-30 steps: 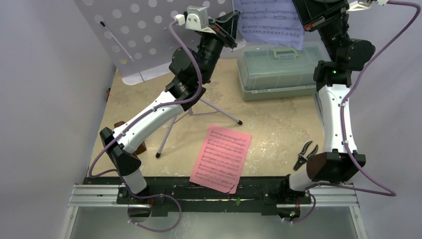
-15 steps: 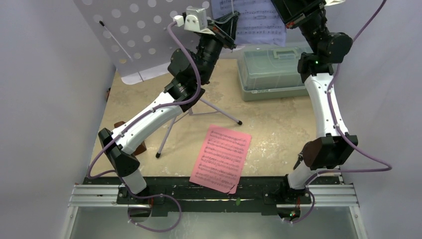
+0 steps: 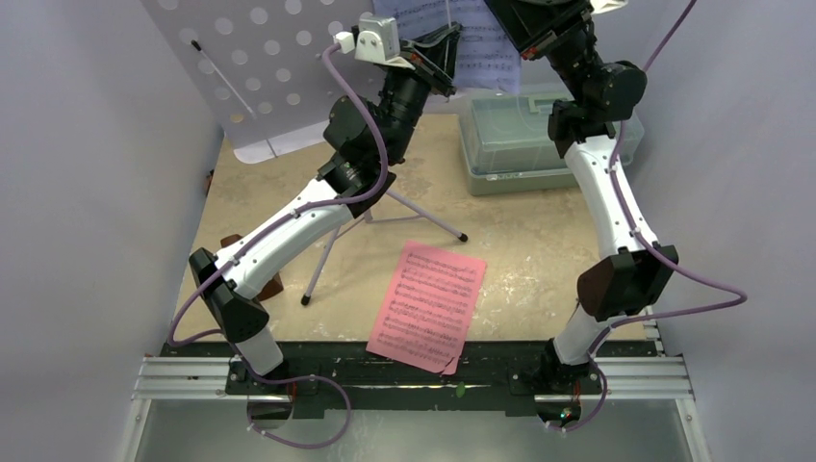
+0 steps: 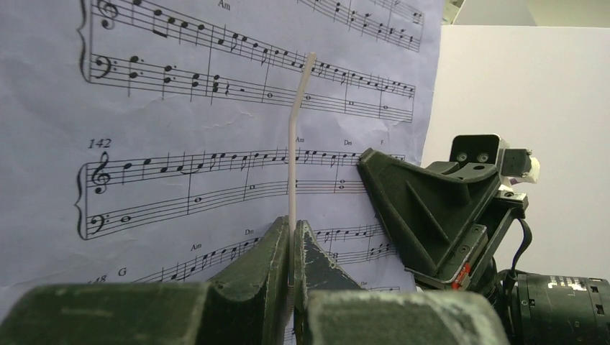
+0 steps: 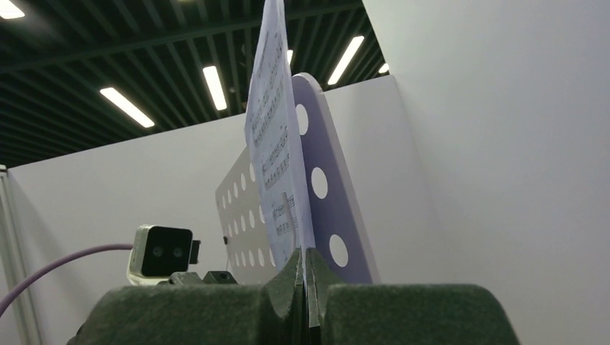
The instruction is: Set up the instrument practice props
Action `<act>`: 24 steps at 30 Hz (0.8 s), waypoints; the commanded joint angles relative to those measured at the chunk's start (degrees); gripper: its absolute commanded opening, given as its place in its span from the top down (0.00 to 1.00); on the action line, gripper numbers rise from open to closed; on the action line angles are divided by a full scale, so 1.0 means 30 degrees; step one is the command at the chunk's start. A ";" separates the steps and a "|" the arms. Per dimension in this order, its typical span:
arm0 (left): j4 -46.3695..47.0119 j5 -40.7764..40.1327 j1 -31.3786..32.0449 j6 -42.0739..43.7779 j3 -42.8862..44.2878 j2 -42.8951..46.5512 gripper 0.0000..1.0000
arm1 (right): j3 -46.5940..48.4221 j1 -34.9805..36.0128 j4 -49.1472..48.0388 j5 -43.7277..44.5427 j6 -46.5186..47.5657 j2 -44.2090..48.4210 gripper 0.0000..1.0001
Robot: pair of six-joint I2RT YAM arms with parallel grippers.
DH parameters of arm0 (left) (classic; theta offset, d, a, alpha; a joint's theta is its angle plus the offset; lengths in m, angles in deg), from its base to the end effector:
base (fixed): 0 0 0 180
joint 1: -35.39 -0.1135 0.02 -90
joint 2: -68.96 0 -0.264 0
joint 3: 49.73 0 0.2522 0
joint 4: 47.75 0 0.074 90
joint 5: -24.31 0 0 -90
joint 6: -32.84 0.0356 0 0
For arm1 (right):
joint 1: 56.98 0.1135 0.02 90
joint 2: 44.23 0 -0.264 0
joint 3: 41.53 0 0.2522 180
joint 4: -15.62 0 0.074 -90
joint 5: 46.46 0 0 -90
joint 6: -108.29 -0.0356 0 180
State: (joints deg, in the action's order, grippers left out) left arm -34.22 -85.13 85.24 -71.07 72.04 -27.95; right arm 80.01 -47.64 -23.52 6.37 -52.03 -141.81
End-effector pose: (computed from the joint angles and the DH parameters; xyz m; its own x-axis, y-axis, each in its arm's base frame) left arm 0.2443 -0.2713 0.5484 0.2558 -0.6549 -0.7111 0.6326 0.6696 -0.3890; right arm 0.3237 0.0750 0.5689 -0.0794 0.7473 -0.6597 -0.9630 0.1136 0.2446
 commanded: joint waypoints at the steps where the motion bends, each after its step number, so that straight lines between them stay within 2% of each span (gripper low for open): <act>1: 0.0897 0.0123 -0.0077 0.0052 -0.0361 0.1151 1.00 | 0.0048 0.0458 -0.1651 0.0085 0.0323 0.0231 1.00; 24: 0.1116 0.0145 -0.0091 -0.0153 -0.0640 0.1449 1.00 | -0.0763 0.1061 -0.3514 0.1096 -0.1143 -0.0271 1.00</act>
State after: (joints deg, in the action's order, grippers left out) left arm -33.23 -85.11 85.24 -71.29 70.27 -26.83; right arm 77.57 -45.15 -29.77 8.12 -52.97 -142.42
